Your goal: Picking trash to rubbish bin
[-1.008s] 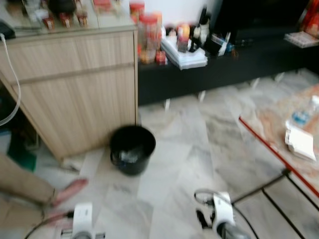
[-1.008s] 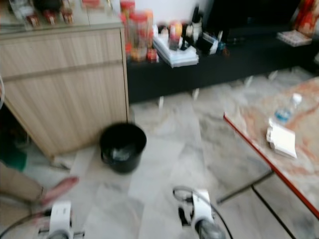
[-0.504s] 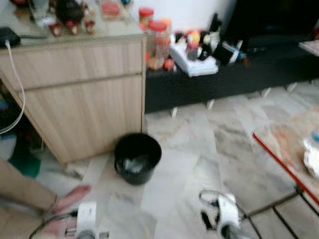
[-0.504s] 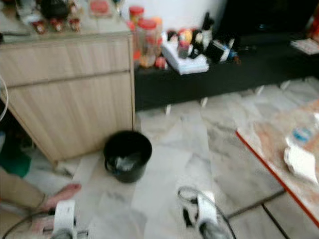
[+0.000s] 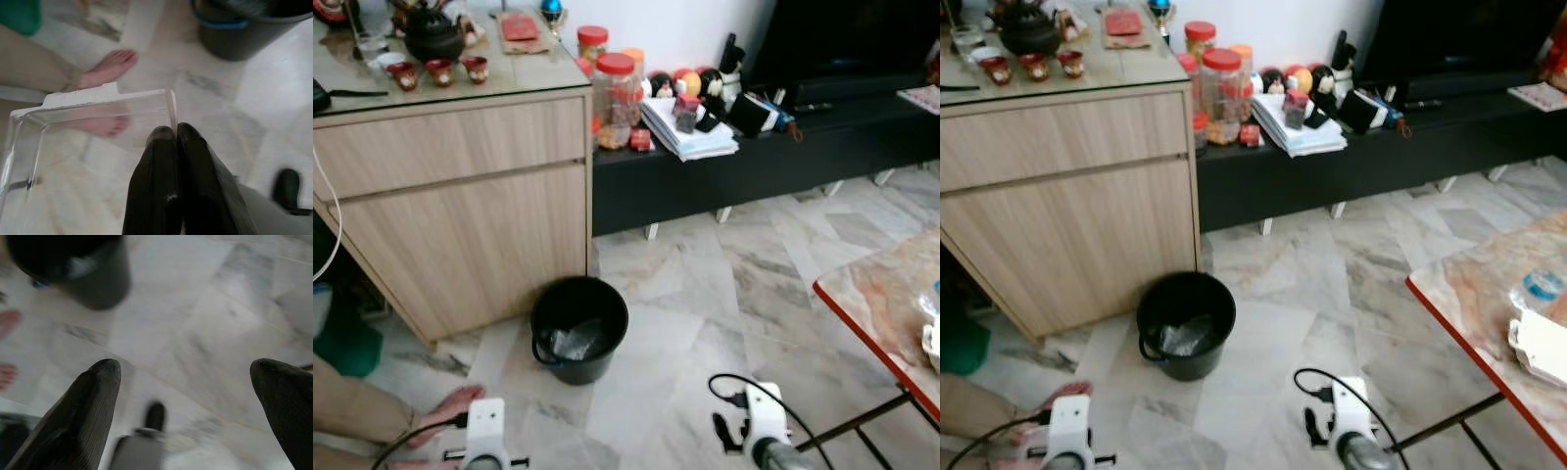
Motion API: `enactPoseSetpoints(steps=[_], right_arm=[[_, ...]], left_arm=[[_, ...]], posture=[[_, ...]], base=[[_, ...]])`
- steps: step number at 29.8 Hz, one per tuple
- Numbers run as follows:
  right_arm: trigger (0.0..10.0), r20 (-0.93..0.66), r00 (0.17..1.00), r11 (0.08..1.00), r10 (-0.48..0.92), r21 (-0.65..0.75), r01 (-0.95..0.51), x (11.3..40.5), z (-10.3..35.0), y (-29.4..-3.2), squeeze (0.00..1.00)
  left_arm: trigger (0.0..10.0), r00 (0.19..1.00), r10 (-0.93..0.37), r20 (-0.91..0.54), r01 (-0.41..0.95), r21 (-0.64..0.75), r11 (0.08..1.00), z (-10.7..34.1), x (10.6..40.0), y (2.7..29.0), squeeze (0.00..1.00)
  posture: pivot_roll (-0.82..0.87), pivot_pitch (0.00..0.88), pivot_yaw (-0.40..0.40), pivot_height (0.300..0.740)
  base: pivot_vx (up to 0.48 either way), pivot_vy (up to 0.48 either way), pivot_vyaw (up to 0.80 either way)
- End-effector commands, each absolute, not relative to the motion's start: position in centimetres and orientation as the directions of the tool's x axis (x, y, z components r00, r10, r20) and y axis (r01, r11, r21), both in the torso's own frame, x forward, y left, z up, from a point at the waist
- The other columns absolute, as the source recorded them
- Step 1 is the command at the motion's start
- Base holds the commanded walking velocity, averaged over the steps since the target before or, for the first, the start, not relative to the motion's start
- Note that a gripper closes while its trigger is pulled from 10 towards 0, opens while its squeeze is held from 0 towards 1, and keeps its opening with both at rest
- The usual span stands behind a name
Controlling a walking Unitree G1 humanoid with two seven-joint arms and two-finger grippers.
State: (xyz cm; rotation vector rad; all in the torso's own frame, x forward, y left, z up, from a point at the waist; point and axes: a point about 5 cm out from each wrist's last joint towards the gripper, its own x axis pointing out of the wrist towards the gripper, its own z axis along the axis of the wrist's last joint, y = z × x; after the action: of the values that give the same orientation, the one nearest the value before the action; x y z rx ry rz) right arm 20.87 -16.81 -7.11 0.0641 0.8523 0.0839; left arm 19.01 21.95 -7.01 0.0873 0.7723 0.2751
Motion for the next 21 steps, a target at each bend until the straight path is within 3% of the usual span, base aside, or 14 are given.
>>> enactPoseSetpoints(steps=[1, 6, 11, 21], right_arm=[[10.0, -0.760, 0.647, 0.998, 0.067, 0.061, -0.031, 20.51, -7.21, -18.05, 0.00], [10.0, -0.758, 0.648, 0.997, 0.072, 0.056, -0.045, 20.56, -7.18, -18.01, 0.00], [10.0, -0.758, 0.648, 0.997, 0.071, 0.057, -0.043, 20.56, -7.19, -17.96, 0.00], [10.0, -0.758, 0.649, 0.998, 0.065, 0.057, -0.033, 20.54, -7.19, -18.09, 0.00]], left_arm=[[10.0, 0.677, 0.263, -0.688, -0.211, 0.160, 0.964, -7.19, 19.02, 21.26, 0.00], [10.0, 0.677, 0.262, -0.688, -0.212, 0.160, 0.964, -7.20, 19.01, 21.24, 0.00], [10.0, 0.677, 0.262, -0.688, -0.211, 0.159, 0.964, -7.19, 19.00, 21.28, 0.00], [10.0, 0.678, 0.262, -0.687, -0.211, 0.160, 0.964, -7.19, 19.01, 21.25, 0.00]], posture=[[0.04, 0.117, -0.083, 0.740], [0.04, 0.117, -0.083, 0.740], [0.04, 0.120, -0.082, 0.740], [0.04, 0.120, -0.082, 0.740]], base=[[0.334, 0.000, 0.00], [0.389, 0.000, 0.00], [0.334, 0.000, 0.66], [0.333, 0.000, 0.00]])
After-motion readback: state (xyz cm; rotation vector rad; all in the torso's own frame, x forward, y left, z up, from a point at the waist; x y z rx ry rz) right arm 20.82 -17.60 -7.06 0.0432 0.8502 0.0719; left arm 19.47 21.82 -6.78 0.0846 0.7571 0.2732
